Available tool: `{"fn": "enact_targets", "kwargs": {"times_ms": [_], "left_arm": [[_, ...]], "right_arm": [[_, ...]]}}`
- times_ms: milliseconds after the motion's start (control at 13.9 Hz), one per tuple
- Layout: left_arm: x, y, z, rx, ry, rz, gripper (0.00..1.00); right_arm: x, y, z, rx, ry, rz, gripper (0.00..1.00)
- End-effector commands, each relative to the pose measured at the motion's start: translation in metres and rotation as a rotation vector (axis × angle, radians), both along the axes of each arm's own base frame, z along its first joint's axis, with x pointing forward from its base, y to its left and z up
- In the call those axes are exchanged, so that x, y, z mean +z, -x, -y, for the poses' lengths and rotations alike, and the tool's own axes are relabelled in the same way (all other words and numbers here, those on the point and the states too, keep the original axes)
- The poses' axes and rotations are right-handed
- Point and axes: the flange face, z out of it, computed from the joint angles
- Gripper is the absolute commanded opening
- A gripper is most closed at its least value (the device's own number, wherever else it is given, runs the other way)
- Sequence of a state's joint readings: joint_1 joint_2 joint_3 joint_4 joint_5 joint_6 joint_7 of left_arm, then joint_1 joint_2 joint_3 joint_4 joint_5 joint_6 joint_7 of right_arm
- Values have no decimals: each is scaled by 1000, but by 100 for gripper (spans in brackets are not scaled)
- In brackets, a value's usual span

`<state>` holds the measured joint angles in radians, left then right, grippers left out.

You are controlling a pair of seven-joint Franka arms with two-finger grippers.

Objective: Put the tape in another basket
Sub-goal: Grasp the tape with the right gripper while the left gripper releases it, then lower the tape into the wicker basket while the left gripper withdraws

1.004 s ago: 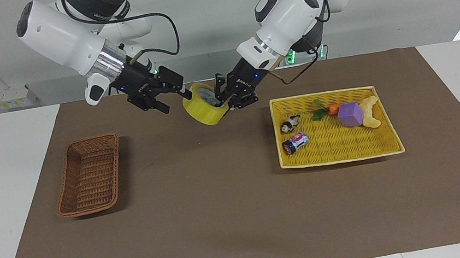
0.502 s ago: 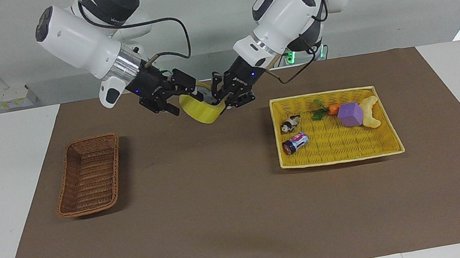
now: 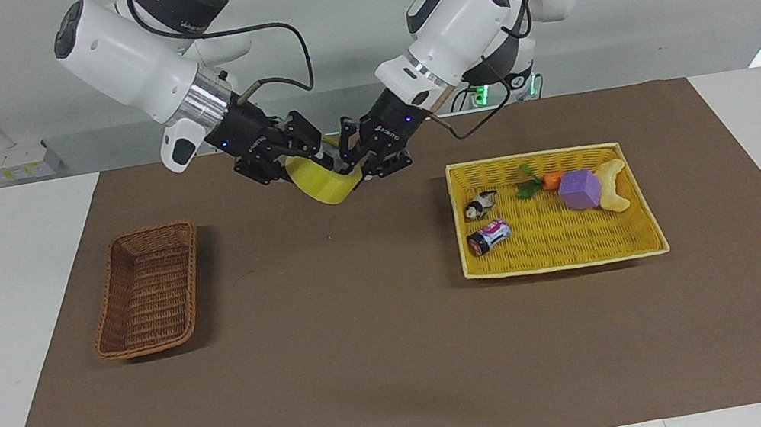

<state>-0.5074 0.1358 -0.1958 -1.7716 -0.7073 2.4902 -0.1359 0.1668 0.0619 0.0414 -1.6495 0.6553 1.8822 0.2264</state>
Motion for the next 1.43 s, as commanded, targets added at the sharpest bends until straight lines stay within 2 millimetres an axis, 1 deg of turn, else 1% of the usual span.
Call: {"fn": "enact_targets", "kwargs": {"times_ms": [0,72,215,358,430,573,717,860,1004,1147,1219,1290,1362], "left_arm": [[32,-1,-4,22,46,51,86],[36,2,-5,26,54,41,100],[49,6,-10,90,83,-12,100],[53,7,-16,106,84,-41,100],[52,6,-22,95,69,-65,100],[44,-4,-45,67,18,-134,100],[36,-15,-72,48,-44,-194,100],[28,-22,-91,31,-165,-188,100],[21,-32,-117,45,-249,-189,100],[14,-45,-153,68,-323,-208,100],[11,-46,-165,53,-406,-207,100],[8,-47,-178,42,-520,-186,100],[6,-51,-194,39,-641,-157,100]], "right_arm": [[-13,-5,8,21,72,-5,0],[-13,-6,9,23,77,-6,0],[-14,-6,11,22,77,-7,0],[-14,-9,14,16,76,-7,0],[-12,-9,15,14,74,-5,0],[-8,-11,16,23,67,13,0],[-6,-15,29,37,63,42,0],[-9,-19,45,61,68,72,0],[-10,-21,59,95,68,94,0],[-11,-22,74,101,63,93,0],[-11,-20,82,102,62,76,0],[-7,-19,88,120,61,73,0],[-6,-17,94,142,58,69,0]]}}
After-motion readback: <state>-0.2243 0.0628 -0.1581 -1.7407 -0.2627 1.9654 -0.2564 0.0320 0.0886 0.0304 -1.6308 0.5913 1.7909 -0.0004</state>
